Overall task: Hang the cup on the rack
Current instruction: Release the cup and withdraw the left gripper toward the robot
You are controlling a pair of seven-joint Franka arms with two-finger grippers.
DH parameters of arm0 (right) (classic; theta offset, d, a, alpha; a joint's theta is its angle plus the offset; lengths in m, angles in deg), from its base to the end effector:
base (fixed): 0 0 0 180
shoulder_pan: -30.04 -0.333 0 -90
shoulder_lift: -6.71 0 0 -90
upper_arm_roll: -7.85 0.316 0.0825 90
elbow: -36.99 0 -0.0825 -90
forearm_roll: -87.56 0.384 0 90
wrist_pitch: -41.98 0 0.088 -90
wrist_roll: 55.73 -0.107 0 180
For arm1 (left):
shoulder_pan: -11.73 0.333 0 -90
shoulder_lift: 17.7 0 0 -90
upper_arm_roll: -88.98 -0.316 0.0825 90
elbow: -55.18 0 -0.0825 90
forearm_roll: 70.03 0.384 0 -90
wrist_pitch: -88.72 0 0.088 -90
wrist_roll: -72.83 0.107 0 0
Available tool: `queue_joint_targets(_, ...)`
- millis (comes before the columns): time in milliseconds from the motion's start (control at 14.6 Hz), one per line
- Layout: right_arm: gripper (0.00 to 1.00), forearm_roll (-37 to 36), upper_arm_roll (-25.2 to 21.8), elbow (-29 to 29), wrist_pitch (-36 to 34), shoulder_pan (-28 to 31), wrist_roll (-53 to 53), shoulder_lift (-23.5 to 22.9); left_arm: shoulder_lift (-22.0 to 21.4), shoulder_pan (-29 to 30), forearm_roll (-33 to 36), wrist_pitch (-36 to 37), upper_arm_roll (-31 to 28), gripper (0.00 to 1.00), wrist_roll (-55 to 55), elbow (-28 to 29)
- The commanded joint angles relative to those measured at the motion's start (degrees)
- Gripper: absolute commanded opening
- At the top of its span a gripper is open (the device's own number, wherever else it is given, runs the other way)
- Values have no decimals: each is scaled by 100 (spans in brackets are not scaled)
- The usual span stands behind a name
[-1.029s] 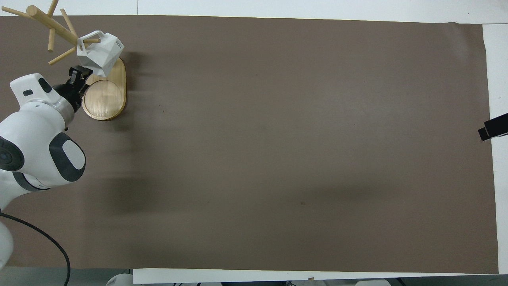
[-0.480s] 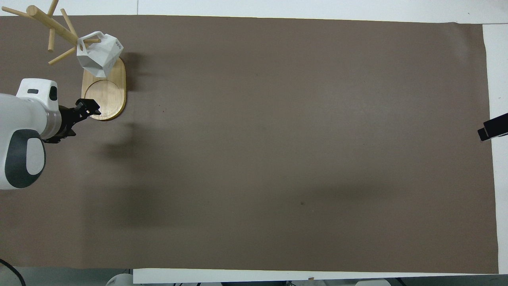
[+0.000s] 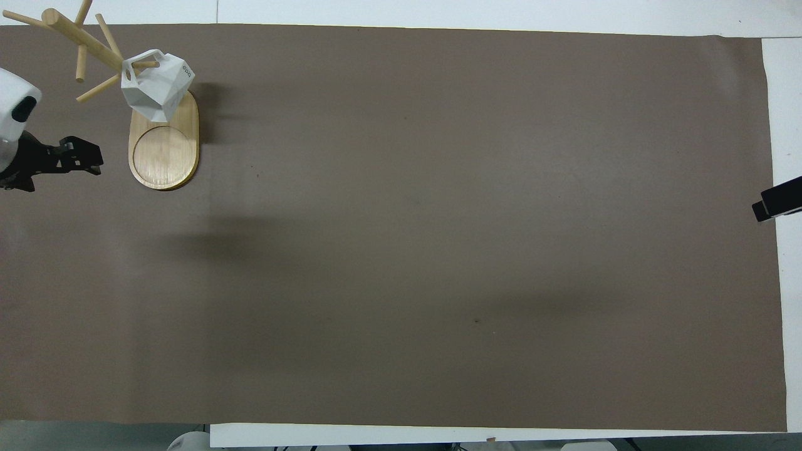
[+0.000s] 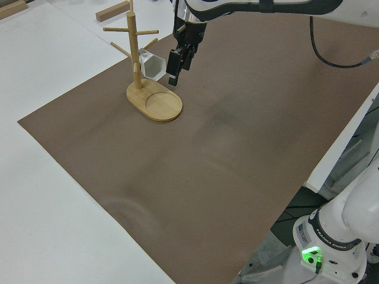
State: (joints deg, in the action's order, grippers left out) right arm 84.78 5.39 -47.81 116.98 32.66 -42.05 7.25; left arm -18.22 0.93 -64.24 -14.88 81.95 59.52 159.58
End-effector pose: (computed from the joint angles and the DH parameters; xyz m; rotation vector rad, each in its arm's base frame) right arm 0.5204 -0.0525 0.6506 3.1025 0.2197 -0.2606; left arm 0.5592 -0.0282 0.5306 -3.0371 -0.2167 -0.0145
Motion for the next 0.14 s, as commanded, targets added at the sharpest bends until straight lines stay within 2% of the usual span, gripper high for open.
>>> queue_joint_targets(0,100,-30,44,-72,15,28,-129,52,463,252,-630,1146,-35,100,1363,-1244)
queue_joint_targets(69,100,-30,44,-63,23,28,-129,52,525,306,-771,1192,-35,100,1392,-1369)
